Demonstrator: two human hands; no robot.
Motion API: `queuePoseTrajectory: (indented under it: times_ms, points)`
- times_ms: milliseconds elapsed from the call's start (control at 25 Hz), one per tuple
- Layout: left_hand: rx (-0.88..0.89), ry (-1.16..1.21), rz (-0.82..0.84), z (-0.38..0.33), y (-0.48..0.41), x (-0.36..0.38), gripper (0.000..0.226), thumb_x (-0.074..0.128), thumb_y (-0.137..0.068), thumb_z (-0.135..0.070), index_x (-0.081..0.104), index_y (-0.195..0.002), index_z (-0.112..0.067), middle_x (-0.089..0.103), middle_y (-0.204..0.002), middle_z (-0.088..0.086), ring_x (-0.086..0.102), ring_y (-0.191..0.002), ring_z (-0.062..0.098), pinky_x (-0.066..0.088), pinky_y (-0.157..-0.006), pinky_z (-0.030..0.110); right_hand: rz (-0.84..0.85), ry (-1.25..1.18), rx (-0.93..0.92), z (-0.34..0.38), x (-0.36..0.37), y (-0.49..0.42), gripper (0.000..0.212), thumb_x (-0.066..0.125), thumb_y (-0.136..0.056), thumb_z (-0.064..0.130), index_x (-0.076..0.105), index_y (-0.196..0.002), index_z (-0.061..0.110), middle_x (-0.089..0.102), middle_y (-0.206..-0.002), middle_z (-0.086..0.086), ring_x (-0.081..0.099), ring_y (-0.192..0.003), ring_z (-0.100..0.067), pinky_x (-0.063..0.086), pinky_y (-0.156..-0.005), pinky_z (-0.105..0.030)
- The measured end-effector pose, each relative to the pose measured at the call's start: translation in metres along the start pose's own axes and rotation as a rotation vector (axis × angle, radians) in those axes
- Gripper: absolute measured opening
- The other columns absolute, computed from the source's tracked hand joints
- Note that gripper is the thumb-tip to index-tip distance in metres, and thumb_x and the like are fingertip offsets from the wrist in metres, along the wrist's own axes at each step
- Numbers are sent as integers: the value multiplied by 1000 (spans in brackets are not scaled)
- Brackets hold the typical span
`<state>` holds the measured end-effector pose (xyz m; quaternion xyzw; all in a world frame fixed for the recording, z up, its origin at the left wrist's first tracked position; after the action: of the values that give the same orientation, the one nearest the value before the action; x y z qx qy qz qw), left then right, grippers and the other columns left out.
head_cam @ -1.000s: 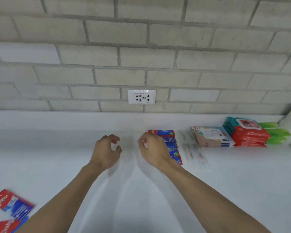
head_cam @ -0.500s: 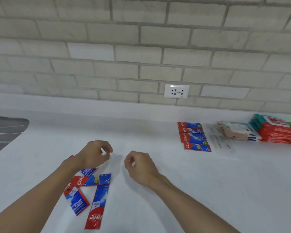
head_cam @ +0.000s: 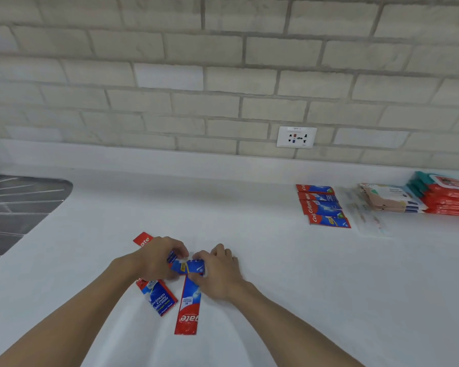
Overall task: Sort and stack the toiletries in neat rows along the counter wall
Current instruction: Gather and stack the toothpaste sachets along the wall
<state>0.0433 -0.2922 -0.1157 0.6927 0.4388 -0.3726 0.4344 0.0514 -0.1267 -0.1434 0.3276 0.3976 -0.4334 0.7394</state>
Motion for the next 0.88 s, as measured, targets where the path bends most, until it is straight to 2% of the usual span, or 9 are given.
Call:
queuePoseTrajectory:
  times_ms: [160, 280, 360, 520, 600, 720, 800, 880]
  points:
    - [30, 9, -9, -1, -1, 7, 42, 77, -76, -31, 60, -114, -31, 63, -113, -13, 59, -100, 5, 50, -86, 17, 13, -75, 5, -5, -3, -3, 37, 64, -89, 40, 55, -122, 27, 45, -124, -4, 43, -118, -22, 37, -100, -33]
    - [38, 55, 11, -7, -2, 3, 47, 78, -74, -36, 55, -115, -35, 64, -105, -17, 59, -98, 6, 51, -90, 24, 19, -98, -26, -7, -8, -2, 38, 64, -90, 37, 56, -124, 23, 47, -120, -5, 50, -111, -22, 44, -92, -31]
    - [48, 63, 15, -13, -1, 2, 46, 77, -73, -37, 58, -115, -32, 65, -103, -17, 59, -96, 5, 51, -87, 22, 0, -131, -52, -11, -10, 2, 35, 64, -91, 34, 59, -123, 20, 48, -113, -4, 51, -102, -19, 42, -85, -26]
    - [118, 49, 7, -27, -5, 2, 21, 70, -79, -38, 73, -99, -31, 66, -95, -23, 59, -89, 0, 47, -76, 14, -103, -175, -84, -21, -20, 6, 27, 59, -95, 26, 67, -118, 14, 56, -109, -10, 52, -102, -20, 36, -78, -20]
    - [143, 76, -26, -33, -7, 1, 16, 69, -82, -34, 75, -96, -30, 65, -89, -27, 58, -85, -2, 42, -67, 10, -186, -204, -82, -27, -23, 8, 24, 58, -96, 23, 72, -114, 14, 62, -107, -10, 54, -100, -17, 34, -74, -11]
    - [149, 142, -64, -40, -9, -3, 11, 70, -82, -36, 73, -92, -33, 64, -92, -26, 57, -90, 2, 42, -67, 11, -310, -277, -84, -37, -31, 14, 22, 60, -94, 11, 75, -110, 13, 61, -100, -4, 54, -90, -10, 34, -71, -1]
    - [124, 211, -39, -41, -12, -4, 24, 66, -80, -51, 68, -99, -36, 63, -103, -23, 57, -98, 7, 46, -75, 16, -387, -381, -61, -48, -42, 20, 20, 62, -92, 5, 76, -105, 10, 59, -95, 0, 53, -83, -4, 39, -71, -3]
    - [58, 391, 8, -44, -16, -5, 40, 56, -78, -67, 63, -105, -39, 61, -111, -19, 57, -103, 7, 45, -82, 22, -448, -483, -32, -61, -54, 26, 16, 64, -90, 5, 77, -97, 9, 58, -92, 5, 52, -80, 2, 40, -74, -4]
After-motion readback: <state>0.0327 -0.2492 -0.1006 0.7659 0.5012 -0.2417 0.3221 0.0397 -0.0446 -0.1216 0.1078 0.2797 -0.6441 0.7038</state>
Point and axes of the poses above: each hand's wrist, its own y-axis away from the middle knuckle, its own x-axis out of the palm, z = x × y, the point moved 4 cm from there along -y, towards the middle knuckle
